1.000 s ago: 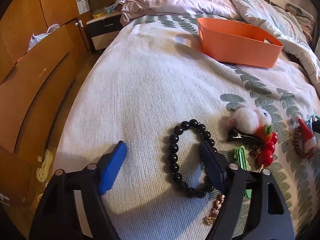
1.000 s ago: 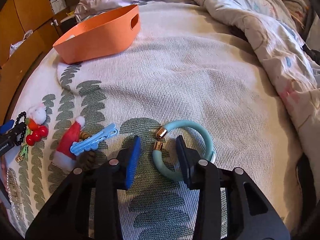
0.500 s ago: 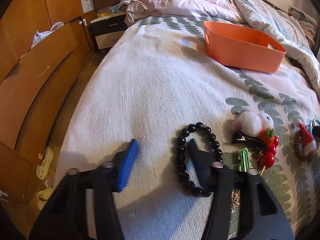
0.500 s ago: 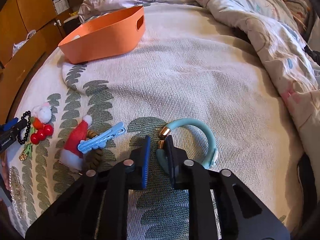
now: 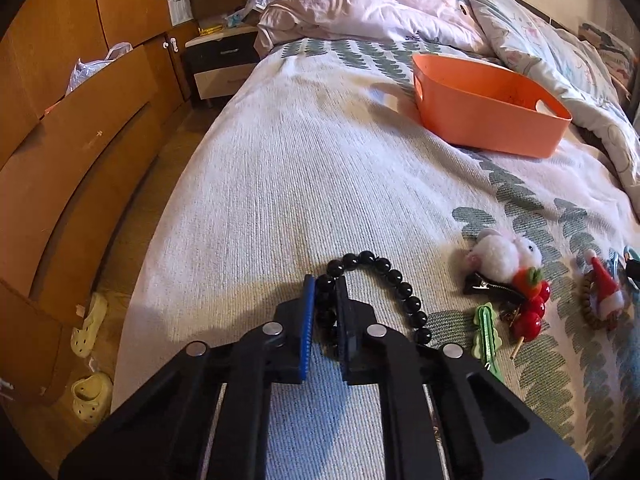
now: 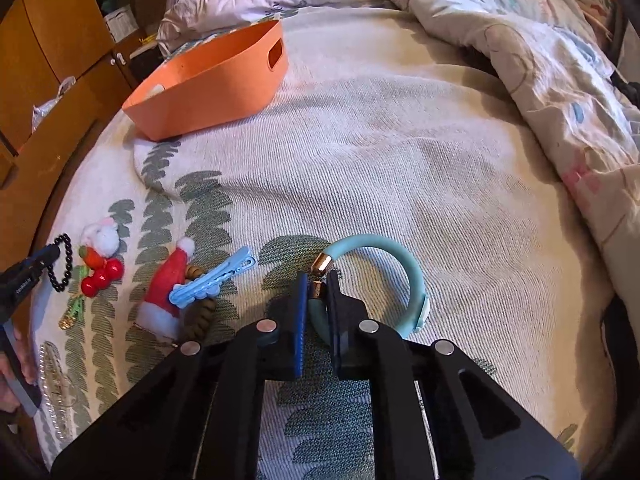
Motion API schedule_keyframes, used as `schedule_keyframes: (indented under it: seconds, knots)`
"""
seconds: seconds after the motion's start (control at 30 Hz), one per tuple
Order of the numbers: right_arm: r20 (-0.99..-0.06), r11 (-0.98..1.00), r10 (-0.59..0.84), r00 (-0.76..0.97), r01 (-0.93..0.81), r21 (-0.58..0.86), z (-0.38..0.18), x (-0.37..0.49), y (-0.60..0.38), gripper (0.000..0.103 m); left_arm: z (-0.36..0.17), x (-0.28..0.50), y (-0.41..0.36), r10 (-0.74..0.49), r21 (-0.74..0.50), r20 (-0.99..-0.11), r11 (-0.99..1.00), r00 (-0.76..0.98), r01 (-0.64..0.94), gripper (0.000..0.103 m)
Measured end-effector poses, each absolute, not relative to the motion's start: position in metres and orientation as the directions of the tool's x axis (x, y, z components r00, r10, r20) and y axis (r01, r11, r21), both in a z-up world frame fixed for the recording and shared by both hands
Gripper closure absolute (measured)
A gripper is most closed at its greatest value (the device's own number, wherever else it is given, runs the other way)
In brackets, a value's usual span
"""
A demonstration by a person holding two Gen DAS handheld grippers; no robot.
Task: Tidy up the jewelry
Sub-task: 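Carry bangle with right gripper to white ornament while left gripper carries bracelet to hair clip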
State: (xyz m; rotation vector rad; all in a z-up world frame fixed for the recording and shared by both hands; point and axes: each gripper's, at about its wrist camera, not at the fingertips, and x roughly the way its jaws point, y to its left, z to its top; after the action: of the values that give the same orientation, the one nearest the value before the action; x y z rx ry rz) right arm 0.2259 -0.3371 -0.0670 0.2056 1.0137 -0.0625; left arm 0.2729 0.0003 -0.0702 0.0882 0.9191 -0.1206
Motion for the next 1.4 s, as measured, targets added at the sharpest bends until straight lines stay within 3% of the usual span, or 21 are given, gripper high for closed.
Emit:
schedule_keyframes:
  seconds: [0.67,1.4]
  knots:
    - [-0.780,0.947,0.127,0.613,0.158,0.278,-0.017,0.210,-0.359,0.093,-0.034,0.260,-0.006,-0.117,-0.010,-0.750,0.986,0.651,0.166,0.093]
    - [-0.706,0.960,0.180,0.685,0.036,0.279,0.064,0.126,-0.300,0.093,0.044,0.191,-0.011,-0.144,-0.015,-0.664,0.984,0.733,0.180,0.093]
